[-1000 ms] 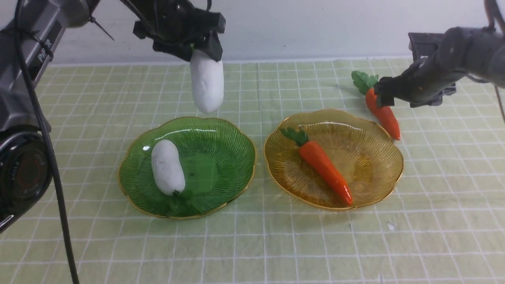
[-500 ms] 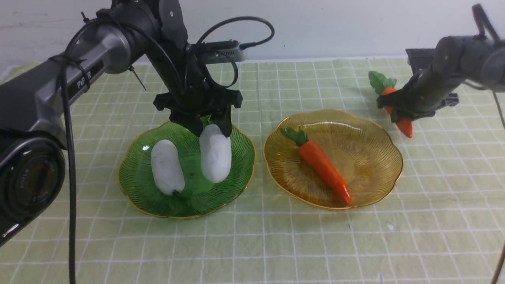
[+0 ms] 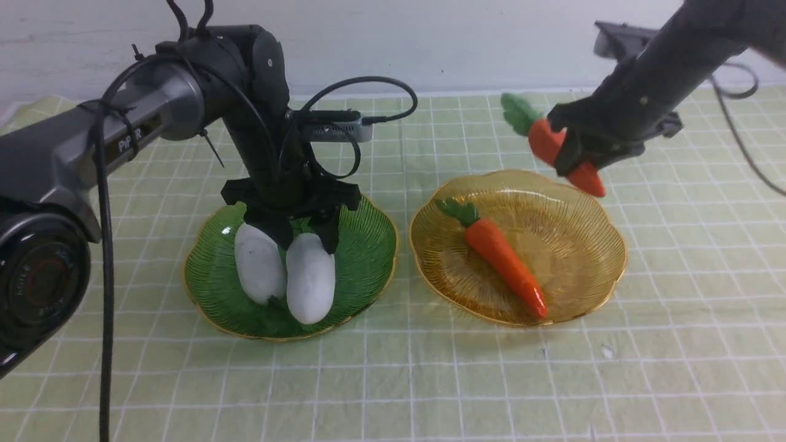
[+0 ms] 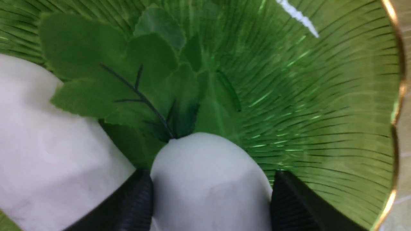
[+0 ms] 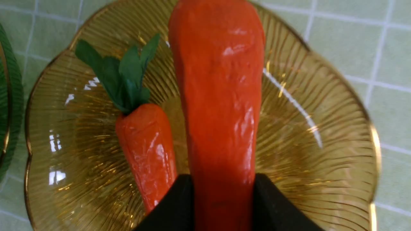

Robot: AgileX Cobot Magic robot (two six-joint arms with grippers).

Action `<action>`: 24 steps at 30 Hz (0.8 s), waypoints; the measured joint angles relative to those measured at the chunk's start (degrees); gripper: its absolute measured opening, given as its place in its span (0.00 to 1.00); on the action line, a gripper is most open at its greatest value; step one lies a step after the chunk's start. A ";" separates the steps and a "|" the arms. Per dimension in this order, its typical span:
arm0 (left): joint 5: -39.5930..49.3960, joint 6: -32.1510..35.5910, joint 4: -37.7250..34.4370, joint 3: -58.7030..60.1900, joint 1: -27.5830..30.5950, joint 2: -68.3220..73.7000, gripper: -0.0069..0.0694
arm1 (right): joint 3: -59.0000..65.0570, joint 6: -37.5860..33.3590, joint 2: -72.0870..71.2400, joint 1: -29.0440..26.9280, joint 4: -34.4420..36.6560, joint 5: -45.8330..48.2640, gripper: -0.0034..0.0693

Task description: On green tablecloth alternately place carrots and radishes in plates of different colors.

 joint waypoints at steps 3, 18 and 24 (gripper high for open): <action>0.00 0.00 3.07 -1.82 0.00 0.13 0.78 | 0.00 0.48 2.82 0.79 0.12 -0.06 0.46; -0.01 1.49 0.13 2.27 0.06 -15.91 0.49 | 15.00 6.27 -16.13 0.84 -5.69 -0.69 0.87; 0.08 1.53 -1.11 18.45 0.06 -34.06 0.09 | 35.46 5.98 -48.39 0.91 -8.61 -4.92 0.38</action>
